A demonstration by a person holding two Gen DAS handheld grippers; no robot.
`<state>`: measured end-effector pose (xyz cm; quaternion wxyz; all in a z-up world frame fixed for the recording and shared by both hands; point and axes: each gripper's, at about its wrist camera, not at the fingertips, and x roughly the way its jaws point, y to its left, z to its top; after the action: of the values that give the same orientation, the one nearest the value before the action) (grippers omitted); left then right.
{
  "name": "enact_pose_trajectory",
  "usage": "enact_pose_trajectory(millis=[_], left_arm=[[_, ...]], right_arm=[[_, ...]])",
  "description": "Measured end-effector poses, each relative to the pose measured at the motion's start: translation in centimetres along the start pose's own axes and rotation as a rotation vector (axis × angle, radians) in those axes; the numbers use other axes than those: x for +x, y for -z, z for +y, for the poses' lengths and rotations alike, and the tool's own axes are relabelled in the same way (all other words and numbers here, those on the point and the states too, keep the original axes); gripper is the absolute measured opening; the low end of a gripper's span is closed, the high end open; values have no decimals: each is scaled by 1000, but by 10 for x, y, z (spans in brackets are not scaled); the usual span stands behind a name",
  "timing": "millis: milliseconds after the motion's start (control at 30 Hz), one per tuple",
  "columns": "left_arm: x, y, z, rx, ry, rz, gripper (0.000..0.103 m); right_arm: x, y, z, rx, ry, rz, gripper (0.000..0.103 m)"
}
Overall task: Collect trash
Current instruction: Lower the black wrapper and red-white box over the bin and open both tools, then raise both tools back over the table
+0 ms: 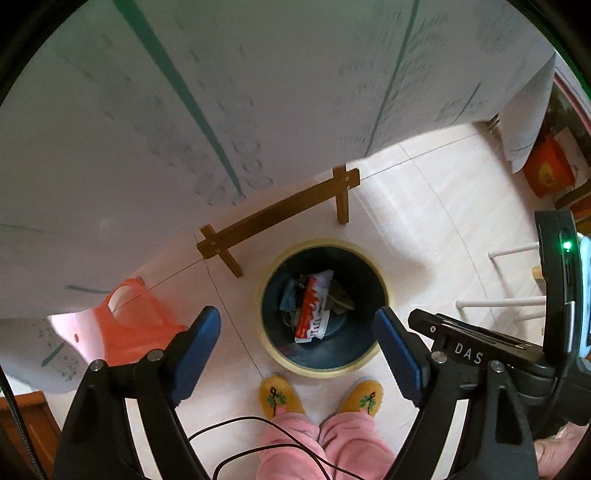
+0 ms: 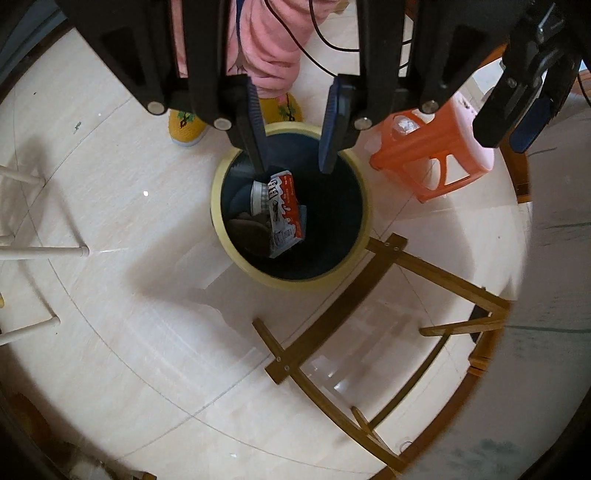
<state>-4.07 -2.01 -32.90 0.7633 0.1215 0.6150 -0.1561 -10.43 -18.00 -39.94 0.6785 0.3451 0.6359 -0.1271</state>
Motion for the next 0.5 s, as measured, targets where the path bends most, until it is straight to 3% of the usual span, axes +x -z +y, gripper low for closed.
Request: enact_pose_trajectory(millis=[500], left_arm=[[-174,-2,11,-43,5,-89,84]], right_arm=[[-151,27,43,-119,-46,-54,29]])
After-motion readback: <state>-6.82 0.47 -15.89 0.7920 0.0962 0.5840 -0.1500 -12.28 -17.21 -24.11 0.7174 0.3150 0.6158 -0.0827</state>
